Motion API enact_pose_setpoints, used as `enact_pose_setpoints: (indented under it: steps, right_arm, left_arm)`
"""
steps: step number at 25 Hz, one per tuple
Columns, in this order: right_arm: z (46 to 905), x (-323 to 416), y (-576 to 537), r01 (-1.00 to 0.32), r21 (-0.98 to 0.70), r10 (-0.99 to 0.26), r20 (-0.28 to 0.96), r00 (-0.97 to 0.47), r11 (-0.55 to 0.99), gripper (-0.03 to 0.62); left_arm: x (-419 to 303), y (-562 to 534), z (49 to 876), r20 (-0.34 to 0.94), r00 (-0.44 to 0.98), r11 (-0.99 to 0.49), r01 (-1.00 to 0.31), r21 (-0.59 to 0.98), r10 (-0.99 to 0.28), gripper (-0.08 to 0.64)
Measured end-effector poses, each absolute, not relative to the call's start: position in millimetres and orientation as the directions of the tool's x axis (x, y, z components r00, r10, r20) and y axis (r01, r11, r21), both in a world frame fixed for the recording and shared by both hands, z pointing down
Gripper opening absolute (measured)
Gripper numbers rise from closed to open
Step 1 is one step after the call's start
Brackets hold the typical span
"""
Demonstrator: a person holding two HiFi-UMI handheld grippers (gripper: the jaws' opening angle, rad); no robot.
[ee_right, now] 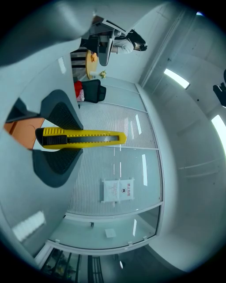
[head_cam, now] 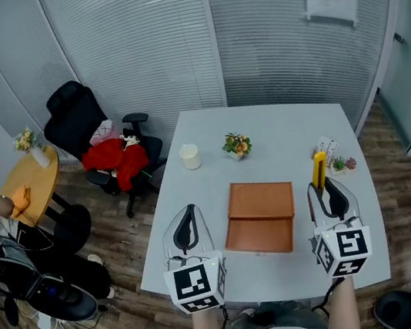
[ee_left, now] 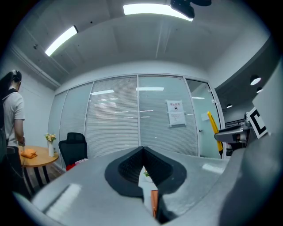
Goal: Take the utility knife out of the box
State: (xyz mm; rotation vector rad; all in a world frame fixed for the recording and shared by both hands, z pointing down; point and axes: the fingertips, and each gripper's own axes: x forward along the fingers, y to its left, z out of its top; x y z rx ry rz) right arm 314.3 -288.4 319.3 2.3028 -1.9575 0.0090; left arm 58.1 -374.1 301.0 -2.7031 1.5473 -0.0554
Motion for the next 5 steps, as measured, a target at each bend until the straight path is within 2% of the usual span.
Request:
enact_pose_setpoints:
  steps: [5]
  right_arm:
    - [317.6, 314.1, -290.6, -0.983, 0.09, -0.983, 0.08, 0.166, -0.158, 0.158]
  left_arm:
    - [58.0, -377.0, 299.0, 0.016, 0.51, -0.51, -0.859, -0.042, -0.86, 0.0]
